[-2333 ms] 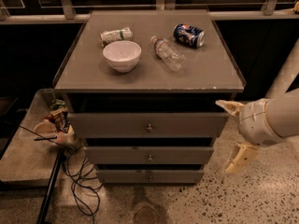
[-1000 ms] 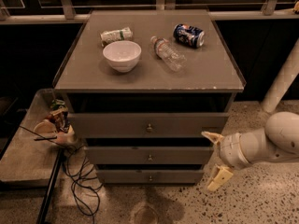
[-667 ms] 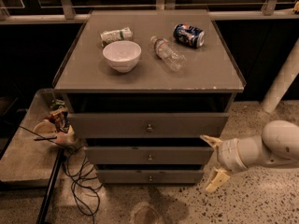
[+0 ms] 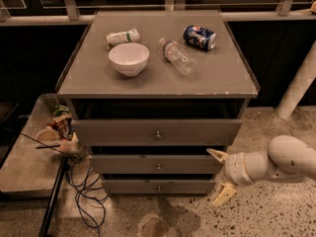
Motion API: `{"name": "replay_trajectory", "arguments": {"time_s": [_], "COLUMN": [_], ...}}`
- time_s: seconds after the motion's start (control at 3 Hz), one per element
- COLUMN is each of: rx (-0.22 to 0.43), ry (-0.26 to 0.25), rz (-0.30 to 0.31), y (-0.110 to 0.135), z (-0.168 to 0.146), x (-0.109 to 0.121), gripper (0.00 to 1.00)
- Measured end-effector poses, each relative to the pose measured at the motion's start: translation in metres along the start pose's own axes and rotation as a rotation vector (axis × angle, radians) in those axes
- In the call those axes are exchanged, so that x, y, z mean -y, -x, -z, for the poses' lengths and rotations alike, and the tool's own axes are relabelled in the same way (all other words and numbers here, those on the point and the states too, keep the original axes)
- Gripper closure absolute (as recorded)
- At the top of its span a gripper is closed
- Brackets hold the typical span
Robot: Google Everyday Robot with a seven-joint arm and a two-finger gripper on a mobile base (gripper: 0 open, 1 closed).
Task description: Open middle drawer
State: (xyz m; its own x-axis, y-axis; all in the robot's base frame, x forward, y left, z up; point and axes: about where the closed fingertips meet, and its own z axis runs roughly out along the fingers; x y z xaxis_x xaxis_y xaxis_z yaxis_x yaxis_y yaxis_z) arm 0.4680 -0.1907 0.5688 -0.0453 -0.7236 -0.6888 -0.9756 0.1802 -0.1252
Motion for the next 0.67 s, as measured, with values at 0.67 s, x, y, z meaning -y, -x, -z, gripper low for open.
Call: {"name": "replay_trajectory", "arguments": {"time_s": [0.67], "rx": [-0.037], "ry": [-0.027], "rz": [-0.037], "y": [-0.035], "z": [-0.035], "x": [0.018], "gripper": [0.00]}}
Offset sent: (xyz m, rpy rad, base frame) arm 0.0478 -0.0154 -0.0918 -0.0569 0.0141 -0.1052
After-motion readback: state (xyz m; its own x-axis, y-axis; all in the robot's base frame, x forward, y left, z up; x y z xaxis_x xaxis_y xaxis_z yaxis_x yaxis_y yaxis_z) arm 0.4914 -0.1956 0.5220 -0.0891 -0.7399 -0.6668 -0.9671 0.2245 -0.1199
